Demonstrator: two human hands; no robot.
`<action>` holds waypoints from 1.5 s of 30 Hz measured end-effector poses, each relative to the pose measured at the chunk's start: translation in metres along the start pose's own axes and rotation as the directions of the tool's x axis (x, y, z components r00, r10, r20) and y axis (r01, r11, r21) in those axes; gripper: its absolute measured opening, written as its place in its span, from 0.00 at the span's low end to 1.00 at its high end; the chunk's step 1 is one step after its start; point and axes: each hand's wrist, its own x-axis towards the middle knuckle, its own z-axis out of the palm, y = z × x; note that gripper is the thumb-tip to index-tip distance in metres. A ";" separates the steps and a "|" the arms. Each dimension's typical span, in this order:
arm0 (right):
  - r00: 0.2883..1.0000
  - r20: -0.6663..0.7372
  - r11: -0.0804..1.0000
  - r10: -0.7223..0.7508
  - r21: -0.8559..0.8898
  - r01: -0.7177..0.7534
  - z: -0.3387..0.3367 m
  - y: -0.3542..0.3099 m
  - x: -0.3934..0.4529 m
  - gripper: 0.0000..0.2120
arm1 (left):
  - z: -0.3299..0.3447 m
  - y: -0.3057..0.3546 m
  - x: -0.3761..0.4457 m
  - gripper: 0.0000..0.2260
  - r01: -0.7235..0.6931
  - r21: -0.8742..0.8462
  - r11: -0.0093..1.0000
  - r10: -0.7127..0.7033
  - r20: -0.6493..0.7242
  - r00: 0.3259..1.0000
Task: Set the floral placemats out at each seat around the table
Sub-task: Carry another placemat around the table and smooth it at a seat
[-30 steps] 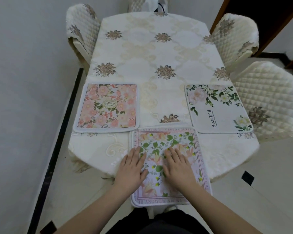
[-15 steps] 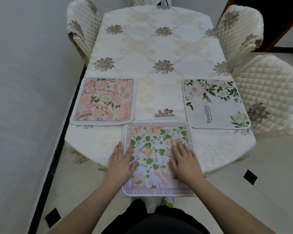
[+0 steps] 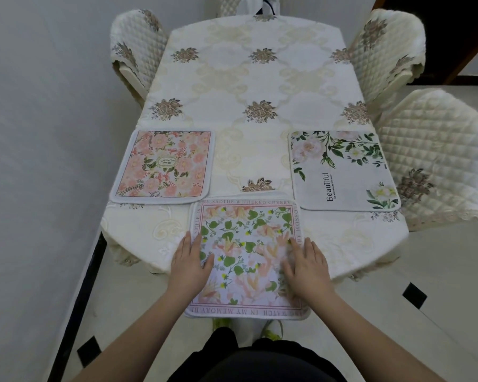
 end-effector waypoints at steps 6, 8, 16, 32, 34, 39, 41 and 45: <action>0.999 -0.044 0.990 -0.009 0.143 0.015 -0.005 0.001 -0.002 0.29 | -0.006 0.007 0.000 0.28 0.067 -0.258 0.964 -0.079 -0.036 0.996; 0.997 -0.068 0.981 -0.020 0.191 0.033 -0.007 0.002 -0.002 0.29 | -0.010 0.008 -0.001 0.26 0.071 -0.364 0.929 -0.098 -0.058 0.993; 0.992 -0.120 0.766 0.043 0.642 0.045 -0.020 0.002 -0.008 0.28 | -0.025 0.009 -0.006 0.23 0.127 -0.657 0.743 -0.215 -0.054 0.975; 0.990 0.126 0.529 0.064 0.837 -0.141 -0.045 0.018 -0.010 0.17 | -0.021 0.011 -0.024 0.17 0.302 -0.836 0.458 -0.279 0.188 0.942; 0.991 0.118 0.525 0.071 0.840 -0.137 -0.045 0.018 -0.013 0.17 | -0.023 0.013 -0.027 0.18 0.282 -0.838 0.467 -0.259 0.176 0.950; 0.990 0.095 0.506 0.107 0.852 -0.136 -0.046 0.016 -0.023 0.17 | -0.029 0.008 -0.034 0.19 0.272 -0.879 0.391 -0.240 0.188 0.952; 0.989 0.086 0.478 0.118 0.868 -0.132 -0.046 0.012 -0.028 0.17 | -0.033 0.004 -0.035 0.20 0.288 -0.909 0.300 -0.238 0.221 0.946; 0.991 0.038 0.463 0.130 0.882 -0.094 -0.048 -0.003 -0.040 0.16 | -0.043 -0.009 -0.040 0.19 0.281 -0.931 0.231 -0.187 0.241 0.952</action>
